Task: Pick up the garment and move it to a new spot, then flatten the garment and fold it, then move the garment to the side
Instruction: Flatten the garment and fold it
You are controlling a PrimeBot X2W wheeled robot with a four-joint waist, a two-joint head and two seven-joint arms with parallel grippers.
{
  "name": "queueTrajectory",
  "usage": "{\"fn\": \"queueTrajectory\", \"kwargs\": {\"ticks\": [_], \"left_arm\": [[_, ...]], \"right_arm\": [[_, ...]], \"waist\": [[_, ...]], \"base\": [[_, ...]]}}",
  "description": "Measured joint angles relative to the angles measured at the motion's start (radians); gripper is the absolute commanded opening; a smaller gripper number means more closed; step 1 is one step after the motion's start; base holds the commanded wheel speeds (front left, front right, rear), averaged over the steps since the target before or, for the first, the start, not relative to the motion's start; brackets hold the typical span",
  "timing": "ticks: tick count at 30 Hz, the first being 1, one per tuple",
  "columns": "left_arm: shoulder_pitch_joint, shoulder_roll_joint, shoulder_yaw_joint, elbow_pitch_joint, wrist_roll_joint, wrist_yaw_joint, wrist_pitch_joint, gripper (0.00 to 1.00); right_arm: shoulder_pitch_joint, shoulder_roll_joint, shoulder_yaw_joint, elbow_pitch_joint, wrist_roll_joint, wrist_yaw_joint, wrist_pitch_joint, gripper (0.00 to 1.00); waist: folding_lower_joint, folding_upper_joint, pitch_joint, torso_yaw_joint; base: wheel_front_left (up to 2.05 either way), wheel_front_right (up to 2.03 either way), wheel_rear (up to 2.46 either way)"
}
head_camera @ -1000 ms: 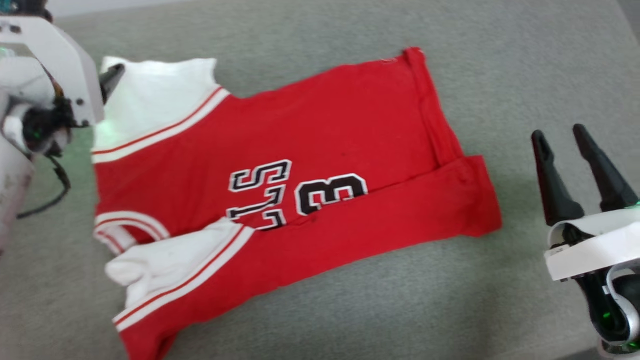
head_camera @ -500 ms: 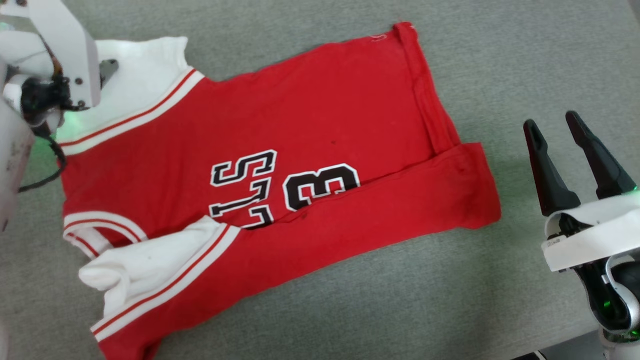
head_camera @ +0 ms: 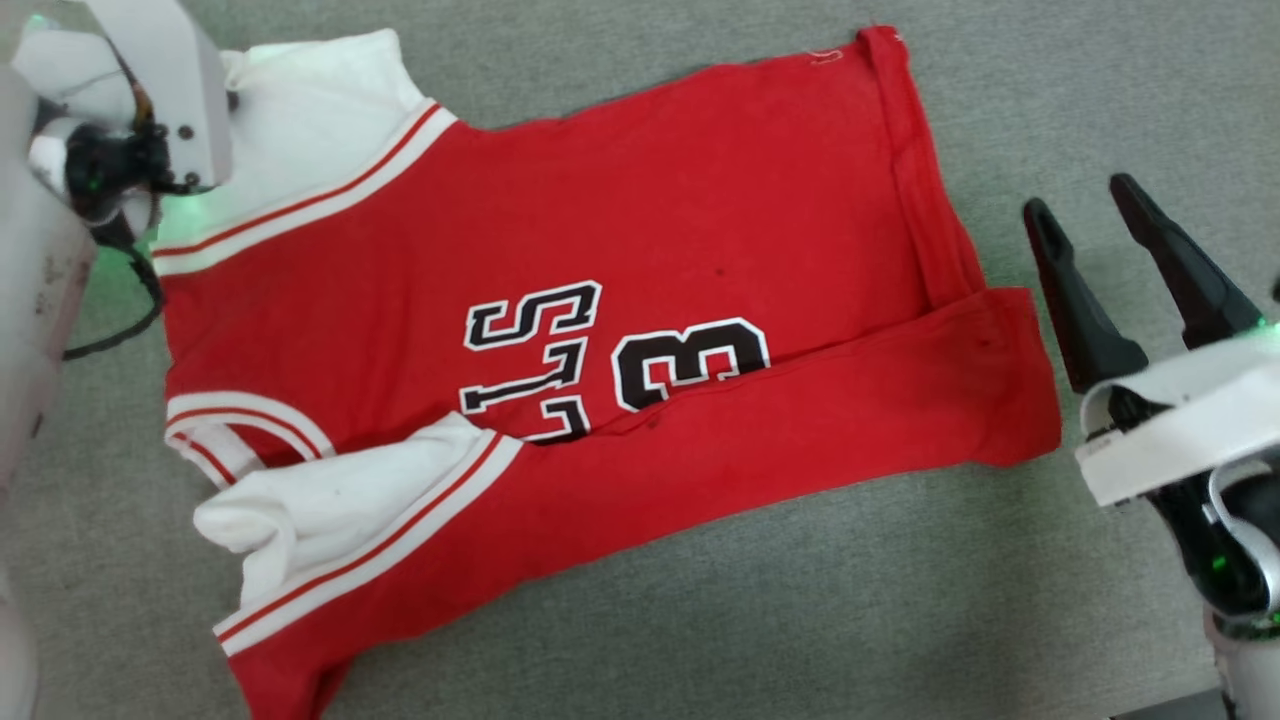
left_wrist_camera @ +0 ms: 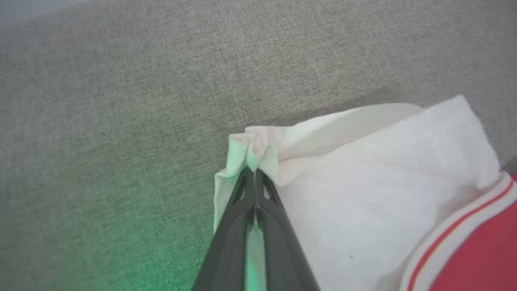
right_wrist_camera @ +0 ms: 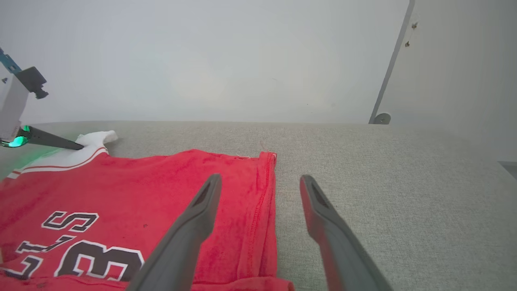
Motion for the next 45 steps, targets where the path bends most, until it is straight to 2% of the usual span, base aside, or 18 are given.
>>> {"fn": "queueTrajectory", "kwargs": {"ticks": [6, 10, 15, 21, 25, 26, 27, 28, 31, 37, 40, 45], "left_arm": [[-0.004, -0.009, -0.010, -0.062, -0.036, 0.001, -0.016, 0.00], [-0.018, -0.020, -0.028, -0.105, -0.052, 0.002, -0.018, 0.00], [-0.040, -0.044, -0.051, -0.155, -0.073, 0.002, -0.021, 0.00], [-0.071, -0.056, -0.080, -0.205, -0.092, 0.001, -0.043, 0.00], [-0.081, -0.062, -0.102, -0.222, -0.105, 0.000, -0.065, 0.00], [-0.082, -0.064, -0.106, -0.227, -0.108, 0.000, -0.070, 0.00], [-0.082, -0.064, -0.106, -0.227, -0.108, 0.000, -0.070, 0.00], [-0.082, -0.066, -0.114, -0.230, -0.121, 0.000, -0.081, 0.00], [-0.077, -0.070, -0.122, -0.233, -0.135, 0.001, -0.095, 0.00], [-0.002, -0.072, -0.129, -0.300, -0.207, 0.001, -0.187, 0.00], [0.050, -0.055, -0.129, -0.378, -0.252, -0.001, -0.250, 0.00], [0.131, 0.014, -0.137, -0.561, -0.296, -0.001, -0.356, 0.00]], "right_arm": [[-0.210, -0.098, 0.119, 0.121, 0.076, 0.000, 0.198, 1.00], [-0.385, -0.144, 0.174, 0.283, 0.133, 0.000, 0.371, 1.00], [-0.580, -0.161, 0.209, 0.500, 0.176, 0.000, 0.544, 1.00], [-0.731, -0.164, 0.291, 0.670, 0.174, 0.000, 0.583, 1.00], [-0.778, -0.165, 0.349, 0.735, 0.226, -0.001, 0.613, 1.00], [-0.787, -0.170, 0.361, 0.743, 0.235, -0.001, 0.615, 0.62], [-0.787, -0.170, 0.361, 0.743, 0.235, -0.001, 0.615, 0.62], [-0.797, -0.178, 0.382, 0.755, 0.253, -0.001, 0.597, 0.00], [-0.800, -0.182, 0.400, 0.767, 0.266, -0.001, 0.567, 0.00], [-0.759, -0.211, 0.454, 0.755, 0.318, -0.001, 0.425, 0.00], [-0.703, -0.259, 0.487, 0.702, 0.356, -0.001, 0.371, 0.00], [-0.569, -0.362, 0.548, 0.572, 0.423, 0.000, 0.313, 0.00]], "waist": [[0.0000, -0.0001, 0.017, 0.029], [-0.0001, 0.0000, 0.032, 0.051], [0.0000, 0.0000, 0.057, 0.084], [0.0000, 0.0000, 0.094, 0.125], [0.0000, 0.0000, 0.111, 0.151], [0.0000, 0.0000, 0.112, 0.156], [0.0000, 0.0000, 0.112, 0.156], [0.0000, 0.0000, 0.111, 0.165], [0.0000, 0.0000, 0.104, 0.170], [0.0000, 0.0000, 0.059, 0.190], [0.0000, 0.0000, 0.021, 0.205], [0.0000, 0.0000, -0.056, 0.233]], "base": [[0.00, 0.00, 0.00], [0.00, 0.00, 0.00], [0.00, 0.00, 0.00], [0.00, 0.00, 0.00], [0.00, 0.00, 0.00], [0.00, 0.00, 0.00], [0.00, 0.00, 0.00], [0.00, 0.00, 0.00], [0.00, 0.00, 0.00], [0.00, 0.00, 0.00], [0.00, 0.00, 0.00], [0.00, 0.00, 0.00]]}}
